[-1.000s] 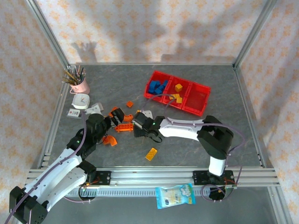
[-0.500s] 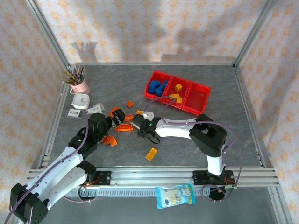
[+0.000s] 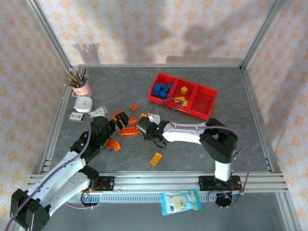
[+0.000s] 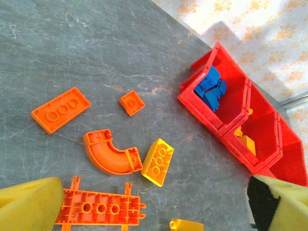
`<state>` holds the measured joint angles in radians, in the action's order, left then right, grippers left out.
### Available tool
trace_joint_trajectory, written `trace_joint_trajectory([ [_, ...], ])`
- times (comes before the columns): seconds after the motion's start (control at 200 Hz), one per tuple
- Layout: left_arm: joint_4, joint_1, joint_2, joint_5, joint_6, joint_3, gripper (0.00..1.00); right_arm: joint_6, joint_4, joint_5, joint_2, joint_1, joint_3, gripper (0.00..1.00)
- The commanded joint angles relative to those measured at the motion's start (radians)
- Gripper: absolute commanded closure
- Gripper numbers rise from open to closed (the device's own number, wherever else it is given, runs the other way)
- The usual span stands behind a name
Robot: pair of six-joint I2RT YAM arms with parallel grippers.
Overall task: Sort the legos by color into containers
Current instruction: Pick up the lego from the center of the table, then place the lego in the container.
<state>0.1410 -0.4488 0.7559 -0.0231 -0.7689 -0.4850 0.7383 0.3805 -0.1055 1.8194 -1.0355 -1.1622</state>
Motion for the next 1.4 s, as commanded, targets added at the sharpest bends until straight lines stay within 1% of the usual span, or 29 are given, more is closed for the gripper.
trace_joint_trajectory([
  [0.0, -0.035, 0.010, 0.016, 0.024, 0.008, -0.024, 0.01, -0.034, -0.012, -0.046, -0.098, 0.035, 0.008, 0.77],
  [0.175, -0.081, 0.009, 0.084, 0.096, 0.027, -0.055, 0.01, -0.123, -0.002, -0.055, -0.186, 0.136, 0.000, 0.78],
  [0.345, -0.134, 0.009, 0.204, 0.173, 0.046, -0.118, 0.01, -0.205, 0.012, -0.070, -0.204, 0.314, -0.044, 0.78],
  [0.415, -0.153, 0.007, 0.257, 0.202, 0.053, -0.148, 0.01, -0.241, -0.022, -0.073, -0.202, 0.379, -0.052, 0.77],
  [0.485, -0.172, 0.008, 0.301, 0.223, 0.065, -0.175, 0.01, -0.269, -0.035, -0.076, -0.175, 0.441, -0.080, 0.77],
  [0.601, -0.205, 0.006, 0.380, 0.247, 0.078, -0.212, 0.01, -0.312, -0.044, -0.082, -0.087, 0.529, -0.157, 0.76],
  [0.736, -0.236, -0.003, 0.459, 0.278, 0.086, -0.257, 0.01, -0.354, -0.083, -0.037, 0.028, 0.599, -0.247, 0.74],
  [0.831, -0.257, -0.008, 0.494, 0.282, 0.088, -0.274, 0.01, -0.362, -0.076, -0.031, 0.107, 0.628, -0.325, 0.70],
  [0.896, -0.269, -0.008, 0.505, 0.283, 0.085, -0.279, 0.01, -0.367, -0.059, -0.021, 0.147, 0.638, -0.374, 0.63],
  [0.966, -0.275, -0.009, 0.509, 0.282, 0.085, -0.282, 0.01, -0.379, -0.048, -0.006, 0.165, 0.640, -0.407, 0.58],
  [1.041, -0.274, -0.008, 0.505, 0.275, 0.086, -0.281, 0.01, -0.384, -0.050, -0.006, 0.150, 0.640, -0.408, 0.50],
  [1.071, -0.273, -0.009, 0.503, 0.273, 0.088, -0.279, 0.01, -0.387, -0.045, -0.011, 0.141, 0.639, -0.406, 0.48],
  [1.206, -0.265, -0.009, 0.487, 0.268, 0.092, -0.271, 0.01, -0.386, -0.022, -0.007, 0.081, 0.628, -0.370, 0.45],
  [1.396, -0.253, -0.008, 0.428, 0.259, 0.083, -0.236, 0.01, -0.396, 0.006, 0.013, -0.015, 0.553, -0.259, 0.40],
])
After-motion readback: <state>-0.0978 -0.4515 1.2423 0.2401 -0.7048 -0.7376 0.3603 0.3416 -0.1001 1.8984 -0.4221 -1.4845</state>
